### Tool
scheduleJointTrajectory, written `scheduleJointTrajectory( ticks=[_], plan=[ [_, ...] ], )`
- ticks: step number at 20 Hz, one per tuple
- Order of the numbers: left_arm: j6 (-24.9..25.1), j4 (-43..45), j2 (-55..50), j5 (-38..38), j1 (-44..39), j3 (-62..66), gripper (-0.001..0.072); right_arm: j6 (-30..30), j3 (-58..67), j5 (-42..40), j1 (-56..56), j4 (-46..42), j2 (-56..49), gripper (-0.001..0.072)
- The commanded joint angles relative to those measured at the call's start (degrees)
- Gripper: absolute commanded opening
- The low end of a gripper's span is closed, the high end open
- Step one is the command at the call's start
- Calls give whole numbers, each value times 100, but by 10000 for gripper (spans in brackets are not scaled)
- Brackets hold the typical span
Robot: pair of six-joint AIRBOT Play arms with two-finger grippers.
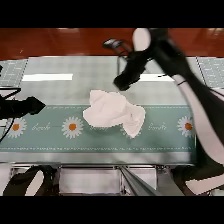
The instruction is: Fold the shirts.
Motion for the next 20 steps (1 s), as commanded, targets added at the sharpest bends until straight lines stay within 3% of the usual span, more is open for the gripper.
scheduleJointTrajectory(
  ticks=[1, 3, 5, 7, 9, 13, 20],
  plan=[
    [114, 688, -13, 70, 289, 37, 506, 293, -920, -133, -1346, -240, 1102, 406],
    [-323, 455, -79, 175, 520, -136, 506, 494, -2640, -1029, -2304, 66, 2135, 406],
    [-348, -385, -334, 162, 522, -643, 507, 463, -4610, -2149, -3189, 855, 3158, 406],
    [297, -1788, -852, 4, 525, -1226, 507, 31, -6334, -2675, -4044, 1779, 3952, 406],
    [892, -2736, -1475, -24, 525, -1534, 507, -658, -7453, -2535, -4758, 2570, 4358, 406],
    [1176, -3353, -2592, 46, 422, -1543, 507, -1099, -8107, -2249, -5222, 2846, 4494, 406],
    [1329, -4350, -3630, 1523, -1086, -1392, 507, -1176, -8107, -2162, -5219, 3101, 4494, 406]
  ],
)
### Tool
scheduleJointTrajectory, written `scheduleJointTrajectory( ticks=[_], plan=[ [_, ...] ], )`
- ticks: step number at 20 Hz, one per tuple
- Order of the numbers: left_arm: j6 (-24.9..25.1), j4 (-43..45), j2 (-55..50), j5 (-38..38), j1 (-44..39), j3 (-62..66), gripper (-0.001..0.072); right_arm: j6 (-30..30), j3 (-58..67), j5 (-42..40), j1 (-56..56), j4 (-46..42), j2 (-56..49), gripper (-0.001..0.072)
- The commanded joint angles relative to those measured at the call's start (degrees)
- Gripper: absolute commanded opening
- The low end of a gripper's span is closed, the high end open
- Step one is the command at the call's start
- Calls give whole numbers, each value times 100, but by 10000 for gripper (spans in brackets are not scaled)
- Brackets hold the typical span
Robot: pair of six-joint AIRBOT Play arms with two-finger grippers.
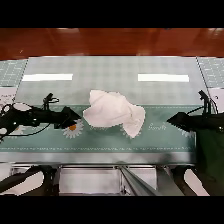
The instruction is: Fold the shirts.
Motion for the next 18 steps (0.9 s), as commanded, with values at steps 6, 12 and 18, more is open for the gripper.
scheduleJointTrajectory(
  ticks=[6, 12, 18],
  plan=[
    [157, -619, -966, 879, -1412, 846, 472, -79, -164, 166, -46, 120, 28, 406],
    [533, -614, -1021, 516, -1408, 1032, 17, -42, -857, 92, -20, 581, -46, 406],
    [544, -612, -1021, 442, -1408, 1032, 17, -26, -743, -1029, 1888, 1486, -1196, 406]
  ],
)
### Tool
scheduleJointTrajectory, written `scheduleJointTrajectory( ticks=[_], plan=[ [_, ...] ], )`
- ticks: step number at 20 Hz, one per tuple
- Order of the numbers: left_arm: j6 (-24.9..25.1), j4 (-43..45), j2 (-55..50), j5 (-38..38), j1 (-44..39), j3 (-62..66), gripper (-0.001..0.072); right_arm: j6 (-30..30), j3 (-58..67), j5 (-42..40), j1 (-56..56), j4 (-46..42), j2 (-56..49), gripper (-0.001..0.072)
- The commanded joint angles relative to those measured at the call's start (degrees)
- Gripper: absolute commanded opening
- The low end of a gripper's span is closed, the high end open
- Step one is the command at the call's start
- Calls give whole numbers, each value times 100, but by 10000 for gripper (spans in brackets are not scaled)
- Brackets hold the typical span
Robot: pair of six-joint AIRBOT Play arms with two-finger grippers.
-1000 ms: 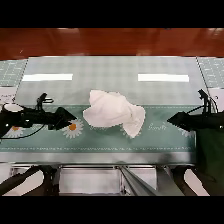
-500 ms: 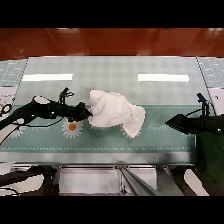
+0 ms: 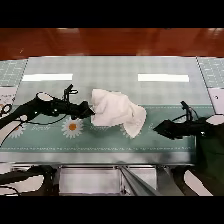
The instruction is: Fold the shirts.
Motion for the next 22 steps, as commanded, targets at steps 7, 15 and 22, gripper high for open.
scheduleJointTrajectory(
  ticks=[7, 15, 22],
  plan=[
    [35, 0, -4, -85, -4, 15, 17, 35, 1147, -1167, 2116, 1202, -1932, 395],
    [96, -4, 125, -387, 286, 157, 17, -44, 2656, -378, 2146, 529, -2079, 21],
    [-251, -7, 1891, -1049, 1604, 2337, 17, 1141, 6634, 675, 1773, -1676, -1425, 21]
  ],
)
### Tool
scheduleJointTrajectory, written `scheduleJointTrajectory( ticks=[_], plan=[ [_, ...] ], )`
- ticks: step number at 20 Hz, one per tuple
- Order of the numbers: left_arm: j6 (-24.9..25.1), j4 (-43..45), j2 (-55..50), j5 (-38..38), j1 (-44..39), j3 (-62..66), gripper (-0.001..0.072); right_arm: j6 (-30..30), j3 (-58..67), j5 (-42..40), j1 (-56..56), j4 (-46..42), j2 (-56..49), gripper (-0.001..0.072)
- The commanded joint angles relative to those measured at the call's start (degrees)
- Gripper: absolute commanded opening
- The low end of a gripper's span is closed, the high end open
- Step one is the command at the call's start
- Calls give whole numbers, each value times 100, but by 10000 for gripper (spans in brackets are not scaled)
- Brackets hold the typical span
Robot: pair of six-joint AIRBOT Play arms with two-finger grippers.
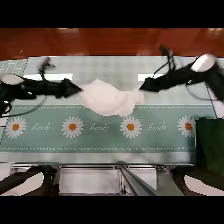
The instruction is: Fold the shirts.
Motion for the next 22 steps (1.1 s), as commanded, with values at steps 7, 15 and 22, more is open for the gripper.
scheduleJointTrajectory(
  ticks=[7, 15, 22],
  plan=[
    [-278, 0, 2074, -210, 1646, 4221, 16, 664, 4983, 935, -813, -1945, 1368, 21],
    [-446, 1012, 3698, -1322, 2105, 4378, 17, 1001, 3906, 1961, -813, -3193, 3578, 21],
    [-529, 79, 3781, -1799, 2079, 2400, 17, 1113, 1460, 2415, -813, -2411, 4142, 21]
  ],
)
